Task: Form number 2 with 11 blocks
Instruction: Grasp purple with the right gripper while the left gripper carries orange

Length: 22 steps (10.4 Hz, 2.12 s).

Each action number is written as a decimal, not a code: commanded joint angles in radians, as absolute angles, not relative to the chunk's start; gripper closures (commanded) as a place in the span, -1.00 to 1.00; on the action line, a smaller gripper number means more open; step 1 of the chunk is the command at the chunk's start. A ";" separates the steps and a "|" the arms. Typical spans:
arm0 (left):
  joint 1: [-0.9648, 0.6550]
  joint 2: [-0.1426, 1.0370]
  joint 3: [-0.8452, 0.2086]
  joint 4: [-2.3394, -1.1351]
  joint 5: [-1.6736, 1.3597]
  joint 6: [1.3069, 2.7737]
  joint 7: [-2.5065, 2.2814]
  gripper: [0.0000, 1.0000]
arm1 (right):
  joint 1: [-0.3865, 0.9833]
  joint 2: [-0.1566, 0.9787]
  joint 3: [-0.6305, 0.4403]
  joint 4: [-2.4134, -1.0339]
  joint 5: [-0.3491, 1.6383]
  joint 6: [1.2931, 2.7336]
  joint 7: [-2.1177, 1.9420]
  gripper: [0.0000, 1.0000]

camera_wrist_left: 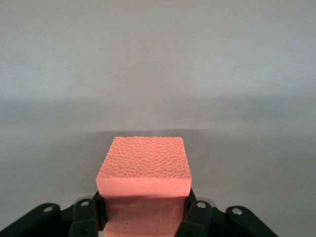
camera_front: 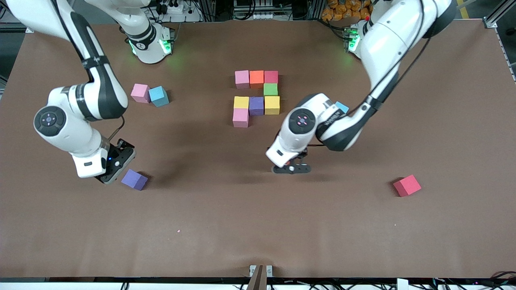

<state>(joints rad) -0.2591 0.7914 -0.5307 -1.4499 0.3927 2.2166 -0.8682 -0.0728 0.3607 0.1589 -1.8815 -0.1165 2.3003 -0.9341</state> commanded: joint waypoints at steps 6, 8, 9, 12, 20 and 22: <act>-0.443 0.954 -0.495 -1.191 0.350 2.255 -0.948 -0.04 | -0.137 0.532 0.178 -1.839 -0.109 2.427 -1.052 -1.00; -0.471 0.963 -0.485 -1.183 0.342 2.253 -0.954 -0.04 | -0.138 0.540 0.178 -1.839 -0.109 2.428 -1.058 -1.00; -0.483 0.963 -0.465 -1.183 0.292 2.247 -0.954 -0.02 | -0.137 0.540 0.179 -1.839 -0.109 2.428 -1.060 -1.00; -0.503 0.959 -0.457 -1.183 0.183 2.195 -0.959 0.08 | -0.137 0.541 0.179 -1.842 -0.109 2.428 -1.061 -1.00; -0.512 0.962 -0.462 -1.183 0.170 2.095 -0.922 0.05 | -0.146 0.626 0.178 -1.850 -0.107 2.508 -1.062 -1.00; -0.514 0.965 -0.460 -1.183 0.147 2.095 -0.910 0.05 | -0.152 0.647 0.176 -1.851 -0.107 2.549 -1.065 -1.00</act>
<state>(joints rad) -0.4998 0.9524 -0.4729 -1.2092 0.1893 2.1140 -0.9397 -0.1260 0.6290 0.1598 -1.8573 -0.1165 2.5278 -1.0384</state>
